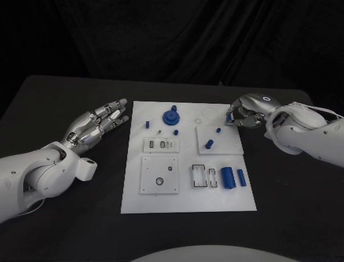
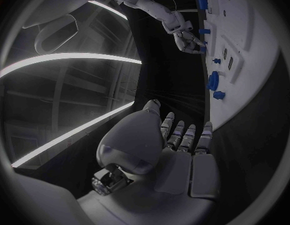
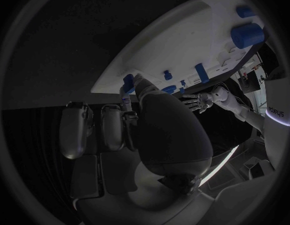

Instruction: Assemble the parts on the task board

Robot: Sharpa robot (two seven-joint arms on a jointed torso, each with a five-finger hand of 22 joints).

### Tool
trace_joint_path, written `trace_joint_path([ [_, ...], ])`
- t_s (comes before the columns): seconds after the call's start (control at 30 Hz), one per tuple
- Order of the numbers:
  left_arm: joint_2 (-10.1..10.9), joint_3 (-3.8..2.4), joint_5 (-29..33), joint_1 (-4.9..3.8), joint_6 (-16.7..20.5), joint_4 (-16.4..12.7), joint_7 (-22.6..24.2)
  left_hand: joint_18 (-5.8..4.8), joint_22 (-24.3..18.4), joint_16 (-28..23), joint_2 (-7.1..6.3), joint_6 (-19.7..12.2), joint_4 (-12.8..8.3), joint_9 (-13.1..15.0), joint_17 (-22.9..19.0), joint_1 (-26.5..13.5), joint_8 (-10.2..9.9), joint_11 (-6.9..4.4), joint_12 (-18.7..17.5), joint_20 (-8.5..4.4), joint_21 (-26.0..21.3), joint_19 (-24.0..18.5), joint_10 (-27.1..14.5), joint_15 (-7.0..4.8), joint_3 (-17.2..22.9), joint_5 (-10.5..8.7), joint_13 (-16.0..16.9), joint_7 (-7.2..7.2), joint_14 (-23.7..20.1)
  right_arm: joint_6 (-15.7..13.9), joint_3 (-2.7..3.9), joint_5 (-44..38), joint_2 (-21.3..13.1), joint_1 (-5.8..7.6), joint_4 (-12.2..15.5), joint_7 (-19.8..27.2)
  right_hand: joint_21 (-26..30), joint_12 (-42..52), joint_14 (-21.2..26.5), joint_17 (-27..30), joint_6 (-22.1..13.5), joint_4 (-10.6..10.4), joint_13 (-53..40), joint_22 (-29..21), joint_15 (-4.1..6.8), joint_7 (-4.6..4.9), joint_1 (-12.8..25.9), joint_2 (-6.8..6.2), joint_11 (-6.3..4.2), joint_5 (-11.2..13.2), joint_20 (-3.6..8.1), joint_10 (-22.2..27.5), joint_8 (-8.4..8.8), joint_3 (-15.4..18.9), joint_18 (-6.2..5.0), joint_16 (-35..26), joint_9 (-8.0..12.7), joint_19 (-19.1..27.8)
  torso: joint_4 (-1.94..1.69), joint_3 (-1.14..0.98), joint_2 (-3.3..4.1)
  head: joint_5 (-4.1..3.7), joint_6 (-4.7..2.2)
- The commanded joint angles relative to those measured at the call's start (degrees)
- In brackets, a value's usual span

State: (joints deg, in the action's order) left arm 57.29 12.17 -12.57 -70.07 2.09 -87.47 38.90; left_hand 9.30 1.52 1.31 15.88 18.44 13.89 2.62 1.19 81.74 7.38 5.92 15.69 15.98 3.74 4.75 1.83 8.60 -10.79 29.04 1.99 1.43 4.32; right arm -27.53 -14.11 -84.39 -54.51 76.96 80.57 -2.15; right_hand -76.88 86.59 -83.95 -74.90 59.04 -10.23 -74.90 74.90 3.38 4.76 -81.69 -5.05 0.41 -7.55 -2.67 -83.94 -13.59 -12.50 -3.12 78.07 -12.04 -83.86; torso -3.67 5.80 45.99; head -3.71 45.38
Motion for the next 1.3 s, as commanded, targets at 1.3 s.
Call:
trace_joint_path([
  [1.3,-1.2,-0.05,0.0,0.15,-0.6,0.6,1.9,1.09,0.0,-0.1,0.07,-0.4,-0.4,0.0,0.0,0.6,-0.2,0.44,-0.3,0.05,0.2,-0.2,0.2,0.35,0.2,0.48,0.0,-0.07,-0.1,0.8,0.21,-3.8,12.4,-1.23,11.9,-4.2,1.3,0.2,-3.1,-0.5,-0.8,-0.3,-9.4,6.7,0.49,-0.16,0.6,-0.44,-0.34,0.8,0.31,-1.7,-1.51,1.1,-0.53,-0.7,-1.9,0.1,-0.15,0.02,0.15,0.47,0.49],
])
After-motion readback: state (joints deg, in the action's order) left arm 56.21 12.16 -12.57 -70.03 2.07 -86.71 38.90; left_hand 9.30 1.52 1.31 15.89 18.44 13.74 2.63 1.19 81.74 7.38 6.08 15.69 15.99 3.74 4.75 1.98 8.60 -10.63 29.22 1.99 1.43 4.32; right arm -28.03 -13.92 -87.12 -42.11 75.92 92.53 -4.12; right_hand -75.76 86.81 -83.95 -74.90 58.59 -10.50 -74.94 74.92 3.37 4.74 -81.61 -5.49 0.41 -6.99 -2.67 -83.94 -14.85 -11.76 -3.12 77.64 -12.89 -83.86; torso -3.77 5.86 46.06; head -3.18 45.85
